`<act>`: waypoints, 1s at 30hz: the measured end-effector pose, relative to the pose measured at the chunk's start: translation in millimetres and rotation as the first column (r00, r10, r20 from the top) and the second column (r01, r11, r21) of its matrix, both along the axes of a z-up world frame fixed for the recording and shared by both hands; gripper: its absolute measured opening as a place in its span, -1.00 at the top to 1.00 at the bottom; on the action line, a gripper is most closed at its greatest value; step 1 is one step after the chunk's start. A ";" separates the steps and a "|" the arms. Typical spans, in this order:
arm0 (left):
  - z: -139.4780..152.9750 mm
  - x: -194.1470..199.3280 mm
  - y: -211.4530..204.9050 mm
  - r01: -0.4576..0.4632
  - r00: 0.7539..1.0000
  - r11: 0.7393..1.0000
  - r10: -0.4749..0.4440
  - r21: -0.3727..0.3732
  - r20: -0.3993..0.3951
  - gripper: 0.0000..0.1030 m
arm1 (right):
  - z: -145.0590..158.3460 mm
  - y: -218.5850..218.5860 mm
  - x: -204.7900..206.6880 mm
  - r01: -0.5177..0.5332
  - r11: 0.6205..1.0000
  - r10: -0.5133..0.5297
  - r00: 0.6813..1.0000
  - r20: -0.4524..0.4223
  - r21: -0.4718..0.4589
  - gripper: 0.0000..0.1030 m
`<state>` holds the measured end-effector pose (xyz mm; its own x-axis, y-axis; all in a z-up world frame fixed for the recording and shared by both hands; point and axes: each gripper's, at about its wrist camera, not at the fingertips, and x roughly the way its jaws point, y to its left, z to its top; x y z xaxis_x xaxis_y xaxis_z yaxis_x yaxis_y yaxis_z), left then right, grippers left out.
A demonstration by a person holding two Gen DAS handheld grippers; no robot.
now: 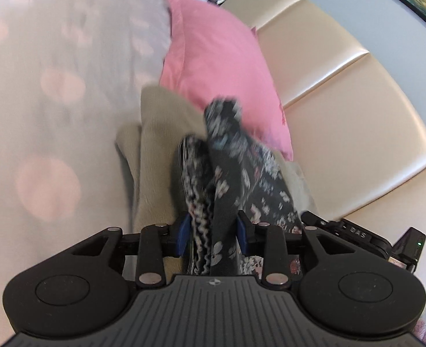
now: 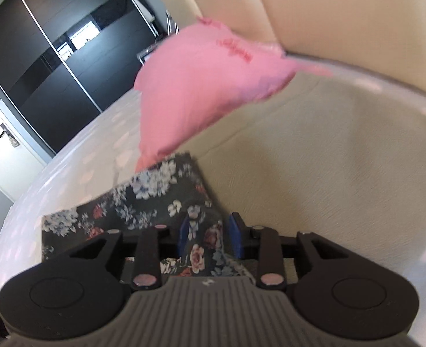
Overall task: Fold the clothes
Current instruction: 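Lower the jeans onto the grey blanket and open both grippers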
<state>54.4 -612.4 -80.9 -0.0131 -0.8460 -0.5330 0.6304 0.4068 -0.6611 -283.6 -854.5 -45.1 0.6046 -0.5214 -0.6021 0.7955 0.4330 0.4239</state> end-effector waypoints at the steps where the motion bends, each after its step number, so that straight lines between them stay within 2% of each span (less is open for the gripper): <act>1: 10.8 -1.3 5.7 -0.012 0.999 1.000 0.012 -0.017 0.047 0.42 | 4.6 4.6 -2.7 -0.010 1.000 0.010 1.000 -0.003 -0.018 0.33; 4: 41.6 -7.8 11.9 -0.005 0.984 0.998 0.015 -0.059 0.177 0.42 | 15.8 17.4 -9.2 -0.039 0.997 0.038 0.999 -0.016 -0.067 0.37; 6: 50.6 -14.8 4.2 0.039 0.974 0.999 -0.030 -0.034 0.225 0.46 | 7.7 19.1 -5.2 -0.056 0.996 0.053 0.998 -0.046 -0.070 0.58; 8: 53.2 -23.6 -6.7 0.073 0.961 0.997 -0.073 0.011 0.265 0.48 | -0.5 20.8 -1.3 -0.072 0.995 0.067 0.995 -0.075 -0.074 0.59; 12: 36.5 -36.4 -30.3 0.096 0.935 0.992 -0.117 0.078 0.334 0.54 | -16.9 24.3 6.7 -0.105 0.991 0.094 0.987 -0.134 -0.079 0.63; 14: 24.1 -35.3 -42.6 0.080 0.929 0.991 -0.114 0.109 0.352 0.65 | -25.0 26.0 10.7 -0.121 0.989 0.107 0.981 -0.163 -0.081 0.65; 17: 3.5 -21.0 -56.4 0.042 0.938 0.987 -0.091 0.153 0.335 0.82 | -37.8 21.6 14.9 -0.119 0.990 0.105 0.978 -0.178 -0.075 0.88; 20: -10.0 -6.8 -67.8 0.025 0.942 0.982 -0.086 0.188 0.323 0.85 | -49.5 5.1 15.7 -0.091 0.995 0.084 0.987 -0.139 -0.042 1.00; 23: -20.9 4.8 -78.5 0.014 0.950 0.976 -0.080 0.216 0.301 0.85 | -56.6 -8.3 18.6 -0.063 0.998 0.062 0.993 -0.100 -0.008 1.00; 26: -22.8 10.7 -80.8 -0.001 0.960 0.975 -0.061 0.221 0.274 0.85 | -56.9 -7.2 28.1 -0.054 0.998 0.050 0.991 -0.128 -0.030 1.00; 29: -12.5 5.4 -75.9 0.003 0.951 0.974 -0.073 0.227 0.299 0.85 | -49.9 -0.8 28.7 -0.058 0.997 0.051 0.989 -0.142 -0.043 0.99; 30: -7.0 2.9 -72.4 0.004 0.948 0.975 -0.075 0.223 0.311 0.85 | -45.7 1.8 26.1 -0.060 0.997 0.053 0.989 -0.136 -0.043 0.87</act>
